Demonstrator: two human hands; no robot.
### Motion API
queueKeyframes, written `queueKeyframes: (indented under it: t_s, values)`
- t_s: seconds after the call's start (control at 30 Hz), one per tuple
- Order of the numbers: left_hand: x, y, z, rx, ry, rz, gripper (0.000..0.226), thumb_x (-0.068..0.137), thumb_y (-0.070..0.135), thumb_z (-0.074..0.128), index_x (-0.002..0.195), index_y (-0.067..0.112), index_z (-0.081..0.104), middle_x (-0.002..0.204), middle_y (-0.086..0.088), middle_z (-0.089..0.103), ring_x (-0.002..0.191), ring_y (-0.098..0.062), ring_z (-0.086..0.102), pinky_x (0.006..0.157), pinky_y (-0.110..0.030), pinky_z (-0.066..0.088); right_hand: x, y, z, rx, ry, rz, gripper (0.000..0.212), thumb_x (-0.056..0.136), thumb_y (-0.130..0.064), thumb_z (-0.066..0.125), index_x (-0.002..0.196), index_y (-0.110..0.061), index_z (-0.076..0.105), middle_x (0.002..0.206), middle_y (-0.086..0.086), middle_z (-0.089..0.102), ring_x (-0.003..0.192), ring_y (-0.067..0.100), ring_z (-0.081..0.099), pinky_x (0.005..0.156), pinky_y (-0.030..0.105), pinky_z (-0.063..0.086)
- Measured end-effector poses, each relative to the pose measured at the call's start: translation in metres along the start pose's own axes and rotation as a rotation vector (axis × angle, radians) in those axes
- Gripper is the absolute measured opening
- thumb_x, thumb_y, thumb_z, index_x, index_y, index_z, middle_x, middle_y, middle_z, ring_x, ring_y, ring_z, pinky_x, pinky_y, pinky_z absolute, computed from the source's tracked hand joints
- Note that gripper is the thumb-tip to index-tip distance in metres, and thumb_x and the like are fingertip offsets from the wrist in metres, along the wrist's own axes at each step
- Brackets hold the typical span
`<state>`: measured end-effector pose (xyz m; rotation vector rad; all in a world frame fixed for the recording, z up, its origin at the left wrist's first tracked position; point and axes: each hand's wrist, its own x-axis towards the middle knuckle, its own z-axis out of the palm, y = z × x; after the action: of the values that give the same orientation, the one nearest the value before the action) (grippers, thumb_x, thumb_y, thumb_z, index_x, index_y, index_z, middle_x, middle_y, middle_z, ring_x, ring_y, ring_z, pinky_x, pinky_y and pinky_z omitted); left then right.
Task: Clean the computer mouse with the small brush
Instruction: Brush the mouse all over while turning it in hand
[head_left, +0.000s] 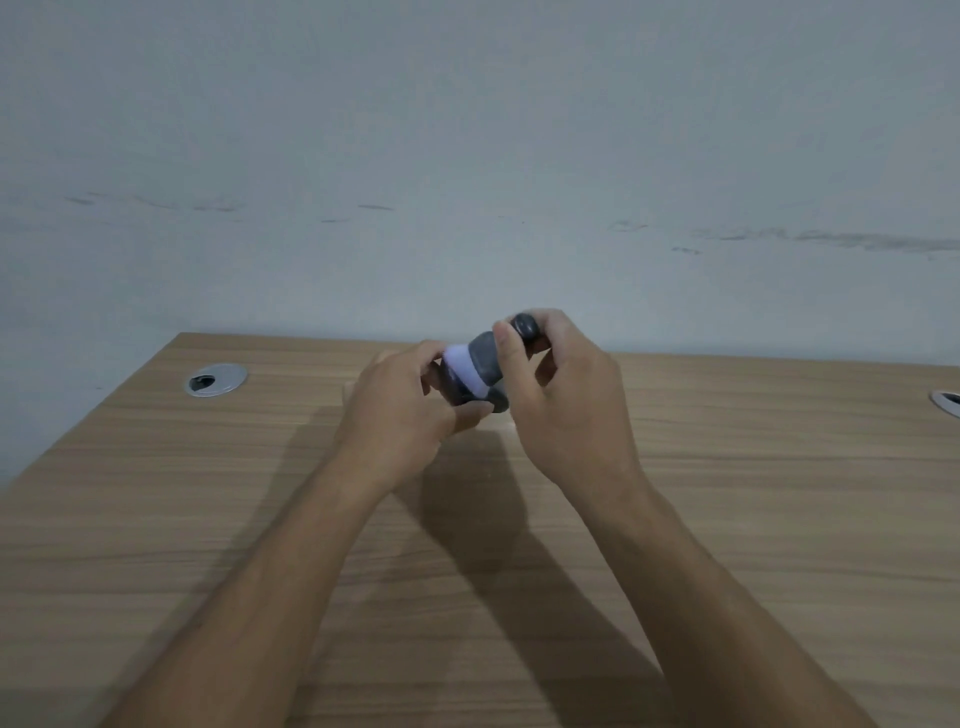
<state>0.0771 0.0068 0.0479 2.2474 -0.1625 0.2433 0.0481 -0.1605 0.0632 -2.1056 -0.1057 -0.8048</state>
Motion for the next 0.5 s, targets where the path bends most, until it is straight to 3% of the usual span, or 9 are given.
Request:
queueKeyframes:
  t_s: [0.13,0.27,0.33,0.43,0.5]
  values:
    - [-0.004,0.003,-0.003,-0.014,0.029,0.043,0.054,0.064,0.062,0.08,0.115,0.045,0.076,0.103,0.014,0.077,0.102,-0.013,0.069,0.098,-0.052,0.058,0.003,0.025,-0.002,-0.072,0.041,0.094,0.019,0.106,-0.038,0.063,0.107,-0.021,0.071,0.078,-0.013,0.063,0.069,0.004,0.058,0.064,0.004,0.037]
    - [-0.003,0.002,-0.002,0.087,0.041,0.041,0.05,0.078,0.053,0.091,0.124,0.046,0.074,0.096,0.022,0.064,0.108,-0.014,0.063,0.107,-0.046,0.045,0.004,0.019,-0.007,-0.025,0.047,0.106,0.017,0.107,-0.039,0.062,0.105,-0.023,0.069,0.076,-0.013,0.062,0.069,0.0,0.058,0.062,0.007,0.039]
    - [-0.002,0.001,0.001,0.132,0.06,0.045,0.04,0.08,0.049,0.094,0.114,0.046,0.073,0.09,0.025,0.058,0.108,-0.016,0.061,0.102,-0.044,0.044,0.003,0.005,-0.004,0.018,0.028,0.047,0.018,0.108,-0.04,0.062,0.105,-0.024,0.069,0.073,-0.014,0.061,0.067,0.002,0.058,0.061,0.009,0.039]
    - [-0.001,-0.002,0.0,0.057,0.082,0.057,0.029,0.077,0.045,0.097,0.082,0.043,0.069,0.087,0.023,0.069,0.098,-0.009,0.068,0.095,-0.041,0.046,-0.003,-0.002,0.005,0.024,-0.011,-0.017,0.018,0.107,-0.038,0.064,0.105,-0.022,0.07,0.072,-0.015,0.06,0.066,0.004,0.057,0.062,0.011,0.036]
    - [-0.002,-0.001,-0.003,0.046,0.089,0.096,0.024,0.076,0.047,0.094,0.085,0.05,0.072,0.087,0.023,0.072,0.097,-0.002,0.066,0.093,-0.041,0.044,-0.003,0.007,0.007,-0.01,0.024,0.007,0.018,0.107,-0.038,0.064,0.106,-0.021,0.071,0.075,-0.013,0.062,0.068,0.007,0.057,0.062,0.012,0.035]
